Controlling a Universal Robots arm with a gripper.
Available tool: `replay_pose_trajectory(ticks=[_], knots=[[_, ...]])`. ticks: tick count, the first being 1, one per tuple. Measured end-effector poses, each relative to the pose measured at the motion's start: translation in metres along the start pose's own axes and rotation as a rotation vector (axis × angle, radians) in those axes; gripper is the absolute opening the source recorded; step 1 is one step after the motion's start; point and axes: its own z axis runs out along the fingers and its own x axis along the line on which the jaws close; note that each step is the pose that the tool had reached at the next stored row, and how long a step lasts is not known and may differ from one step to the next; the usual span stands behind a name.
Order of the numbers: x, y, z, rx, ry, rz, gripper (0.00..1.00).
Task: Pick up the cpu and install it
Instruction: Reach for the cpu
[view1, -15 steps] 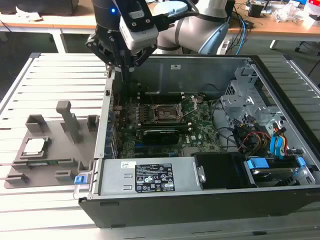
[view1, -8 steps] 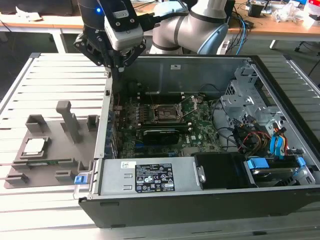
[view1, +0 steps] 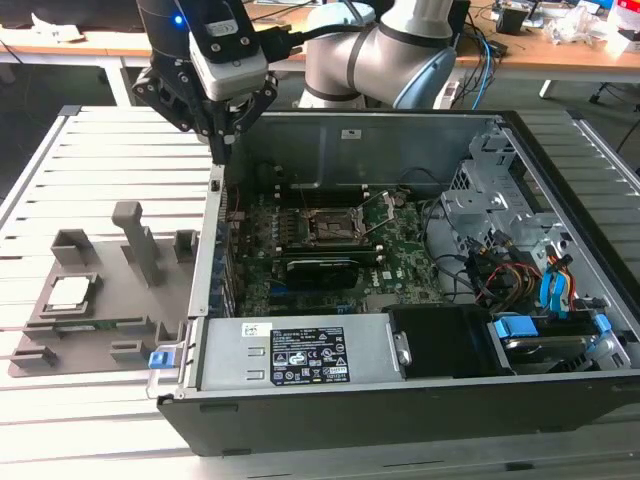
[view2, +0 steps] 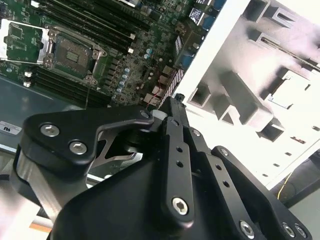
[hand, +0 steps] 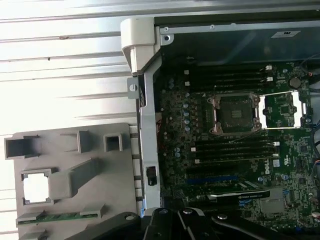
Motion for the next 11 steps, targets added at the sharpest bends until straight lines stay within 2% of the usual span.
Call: replay_pose_trajectory(ticks=[11], knots=[[0.0072,-0.0006,-0.0002,0.0001,0.0000,0.000,0.11]])
